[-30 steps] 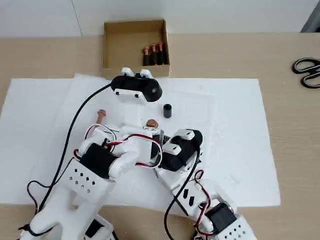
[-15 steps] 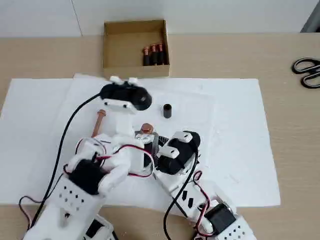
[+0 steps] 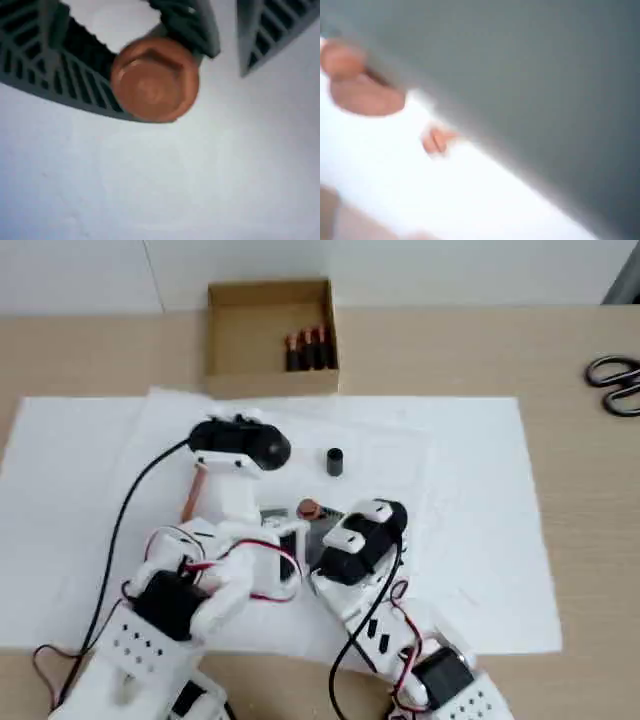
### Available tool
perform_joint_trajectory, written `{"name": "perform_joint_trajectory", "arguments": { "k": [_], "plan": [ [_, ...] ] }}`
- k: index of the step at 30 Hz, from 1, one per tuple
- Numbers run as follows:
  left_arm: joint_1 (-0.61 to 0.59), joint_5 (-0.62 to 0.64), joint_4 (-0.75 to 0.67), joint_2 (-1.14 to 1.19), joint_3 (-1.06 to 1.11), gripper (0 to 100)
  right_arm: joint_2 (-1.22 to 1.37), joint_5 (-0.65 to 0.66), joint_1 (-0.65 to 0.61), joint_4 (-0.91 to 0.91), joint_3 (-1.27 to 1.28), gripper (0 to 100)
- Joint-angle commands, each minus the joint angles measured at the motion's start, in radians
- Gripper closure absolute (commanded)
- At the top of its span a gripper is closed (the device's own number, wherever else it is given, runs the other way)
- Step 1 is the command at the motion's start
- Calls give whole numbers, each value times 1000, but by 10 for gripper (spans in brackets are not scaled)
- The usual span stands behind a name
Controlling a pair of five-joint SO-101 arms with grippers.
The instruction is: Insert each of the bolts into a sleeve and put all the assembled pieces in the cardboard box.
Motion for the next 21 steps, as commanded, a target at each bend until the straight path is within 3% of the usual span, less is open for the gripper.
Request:
{"name": "perform_joint_trajectory", "arguments": {
  "k": [1,5,9,19,21],
  "plan": [
    [-6,6,2,-12,-10,755,-10,-5,2,-22,3,995],
    [-8,6,9,-14,-24,754,-8,-5,2,-22,5,995],
    [-61,5,140,-14,-162,754,-2,-5,5,-22,5,995],
    [-549,-3,476,-12,-367,754,1,-3,157,-19,-28,995],
    [-612,-68,500,-12,-374,754,4,2,177,-18,-61,995]
  ]
}}
